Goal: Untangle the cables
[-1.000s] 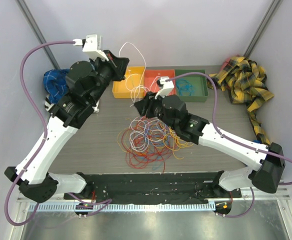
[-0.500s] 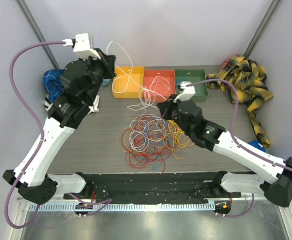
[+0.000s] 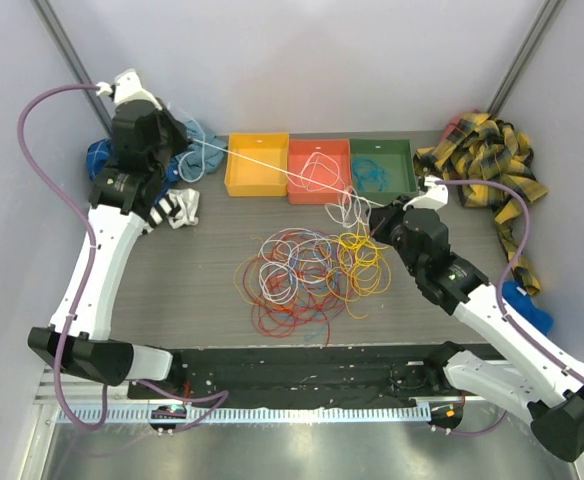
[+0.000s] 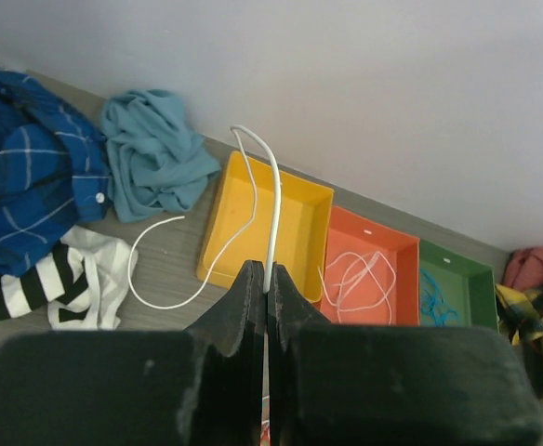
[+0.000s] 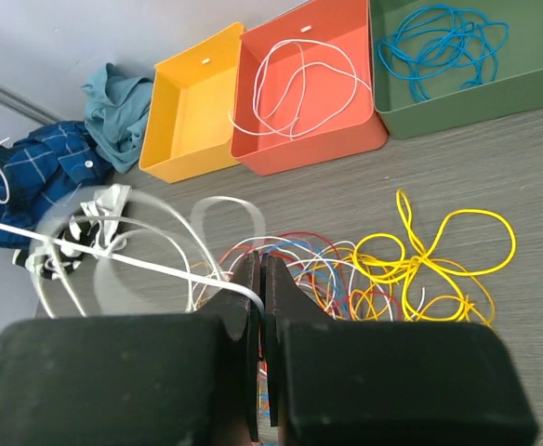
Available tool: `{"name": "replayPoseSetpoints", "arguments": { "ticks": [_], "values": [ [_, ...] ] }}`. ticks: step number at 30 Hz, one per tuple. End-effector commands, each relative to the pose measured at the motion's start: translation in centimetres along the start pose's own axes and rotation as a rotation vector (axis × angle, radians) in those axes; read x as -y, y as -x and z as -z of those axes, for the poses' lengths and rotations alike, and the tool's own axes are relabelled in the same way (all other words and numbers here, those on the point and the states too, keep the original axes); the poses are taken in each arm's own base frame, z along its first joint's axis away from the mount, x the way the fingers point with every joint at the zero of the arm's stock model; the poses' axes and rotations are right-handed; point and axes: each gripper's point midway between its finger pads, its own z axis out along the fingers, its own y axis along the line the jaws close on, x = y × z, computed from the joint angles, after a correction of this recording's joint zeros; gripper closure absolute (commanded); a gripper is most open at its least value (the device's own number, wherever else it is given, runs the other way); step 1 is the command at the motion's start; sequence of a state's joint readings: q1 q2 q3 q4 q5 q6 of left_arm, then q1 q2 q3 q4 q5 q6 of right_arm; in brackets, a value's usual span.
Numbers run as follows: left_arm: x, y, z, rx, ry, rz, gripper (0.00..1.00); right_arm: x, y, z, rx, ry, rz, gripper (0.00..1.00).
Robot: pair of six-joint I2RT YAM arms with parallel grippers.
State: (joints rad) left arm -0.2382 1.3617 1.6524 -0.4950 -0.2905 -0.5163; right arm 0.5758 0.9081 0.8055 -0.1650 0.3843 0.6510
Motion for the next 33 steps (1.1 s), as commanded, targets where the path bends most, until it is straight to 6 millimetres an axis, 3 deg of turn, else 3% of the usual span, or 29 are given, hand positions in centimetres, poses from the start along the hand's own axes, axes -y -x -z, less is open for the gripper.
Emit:
{"name": "replayPoseSetpoints", "arguments": {
  "ticks": [1,6,12,13,14,17,20,26,33],
  "values": [
    [-6.9,6.4,0.7,0.199,0.211,0.096,1.00,5.7,1.6,1.1,0.064,-0.207,0.005,0.99],
    [-8.2,6.8,0.7,0.216,0.248,0.112,1.00,7.0,2.0,2.2,0.084,-0.252,0.017,0.99],
    [-7.3,7.3,0.9,0.222,0.207,0.139,1.00,8.5,0.2,2.5,0.037,-0.297,0.023,0.95],
    [-7.1,7.3,0.8,0.221,0.199,0.142,1.00,8.7,-0.1,2.4,0.024,-0.301,0.026,0.90],
    [-6.8,7.3,0.8,0.218,0.181,0.151,1.00,8.7,-0.5,2.4,0.014,-0.296,0.023,0.73],
    [-5.7,7.1,0.8,0.197,0.124,0.176,1.00,8.4,-0.9,2.4,0.007,-0.276,0.009,0.45],
    [-4.8,6.7,0.9,0.178,0.085,0.196,1.00,7.5,-0.4,2.4,0.015,-0.233,0.000,0.33],
    [-2.6,5.7,1.3,0.149,0.012,0.212,1.00,4.4,-0.4,1.8,-0.019,-0.091,-0.012,0.31],
    [-0.2,7.4,1.9,0.176,-0.053,0.202,1.00,2.7,-0.6,1.6,-0.030,-0.020,0.008,0.28]
  ]
}}
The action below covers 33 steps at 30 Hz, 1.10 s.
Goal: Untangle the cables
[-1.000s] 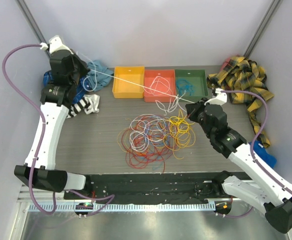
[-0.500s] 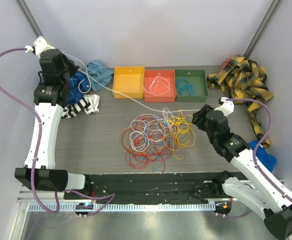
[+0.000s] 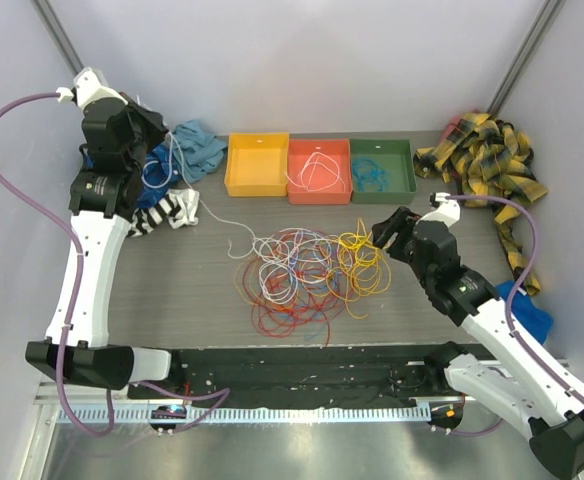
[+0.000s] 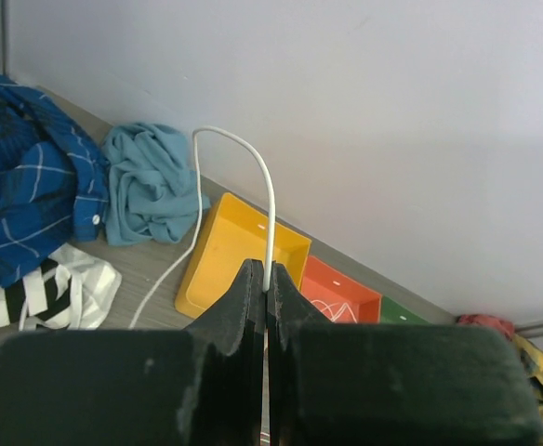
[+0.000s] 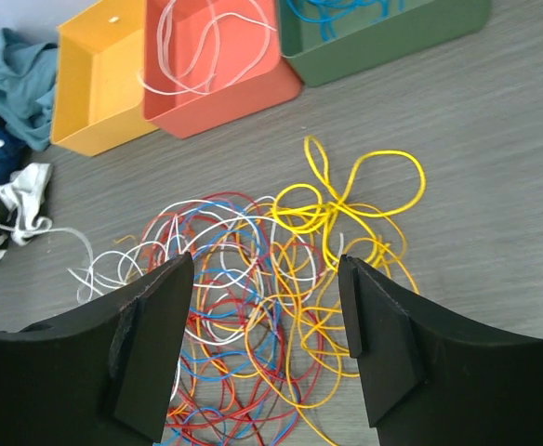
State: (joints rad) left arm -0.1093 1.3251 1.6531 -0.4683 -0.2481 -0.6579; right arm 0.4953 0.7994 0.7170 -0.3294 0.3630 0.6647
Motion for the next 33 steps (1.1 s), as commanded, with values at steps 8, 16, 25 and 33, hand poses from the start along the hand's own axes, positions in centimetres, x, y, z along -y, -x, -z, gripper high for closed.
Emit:
{"name": "replayPoseSetpoints", "arguments": {
  "ticks": [8,16,25,33],
  "values": [
    [10.2,3.6,3.5,0.039,-0.321,0.027,1.00,-12.2,-1.0,-0.5,-0.110,0.411,0.119,0.29],
    [16.6,7.3,6.1,0.095,-0.501,0.032,1.00,-17.3,-0.6,-1.9,-0.073,0.465,0.142,0.30],
    [19.0,12.6,7.9,0.354,-0.634,0.102,1.00,-17.7,-0.9,-2.3,-0.077,0.479,0.176,0.30],
    [21.7,11.6,8.5,0.295,-0.714,0.110,1.00,-19.1,-2.5,-4.1,-0.102,0.526,0.228,0.28]
  ]
}}
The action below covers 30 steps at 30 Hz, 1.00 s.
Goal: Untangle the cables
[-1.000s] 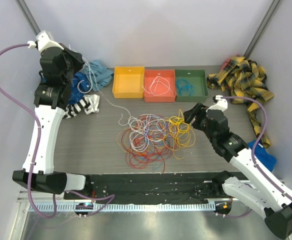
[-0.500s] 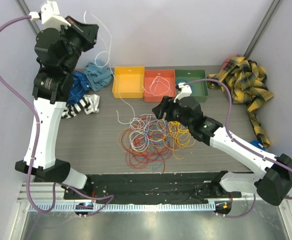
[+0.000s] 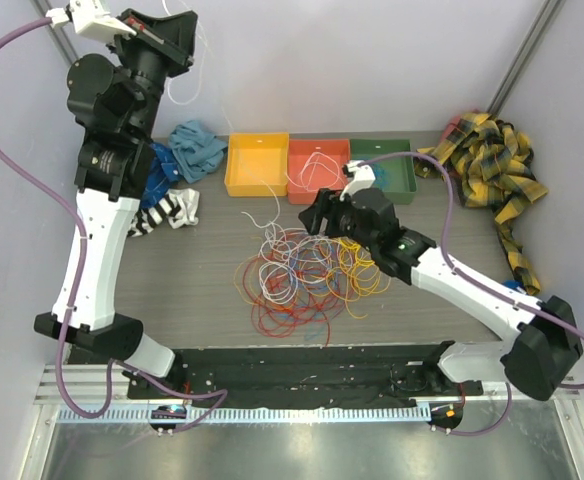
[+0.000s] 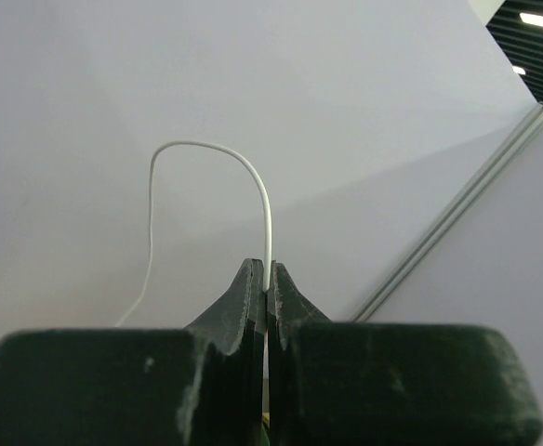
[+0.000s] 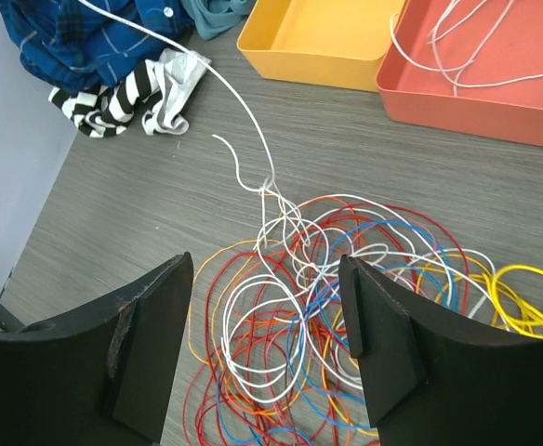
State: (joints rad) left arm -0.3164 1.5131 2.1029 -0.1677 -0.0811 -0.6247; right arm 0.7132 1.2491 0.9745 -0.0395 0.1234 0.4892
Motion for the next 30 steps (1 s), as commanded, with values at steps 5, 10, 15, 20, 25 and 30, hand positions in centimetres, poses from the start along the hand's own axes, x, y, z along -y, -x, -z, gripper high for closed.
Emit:
{"name": "replayPoseSetpoints", "arguments": {
  "ticks": [5,10,15,20,25,30],
  "values": [
    [4.1,0.2,1.3,0.007,-0.109,0.011,1.00,-3.5,0.9,-4.7,0.035,0.099,0.035,0.27],
    [5.3,-0.8,2.1,-0.034,-0.134,0.013,1.00,-4.0,2.6,-6.6,0.086,0.063,0.070,0.26],
    [6.3,-1.3,2.9,-0.066,-0.160,0.013,1.00,-6.5,5.3,-7.6,0.145,0.108,0.086,0.25],
    [6.3,-2.3,3.7,-0.103,-0.164,0.017,1.00,-7.1,6.8,-9.0,0.174,0.076,0.118,0.25],
    [6.2,-2.8,4.4,-0.123,-0.163,0.024,1.00,-7.8,7.5,-10.8,0.170,0.072,0.158,0.25],
    [6.5,-3.1,4.8,-0.140,-0.176,0.030,1.00,-8.5,7.1,-13.0,0.144,0.081,0.184,0.26]
  ]
}}
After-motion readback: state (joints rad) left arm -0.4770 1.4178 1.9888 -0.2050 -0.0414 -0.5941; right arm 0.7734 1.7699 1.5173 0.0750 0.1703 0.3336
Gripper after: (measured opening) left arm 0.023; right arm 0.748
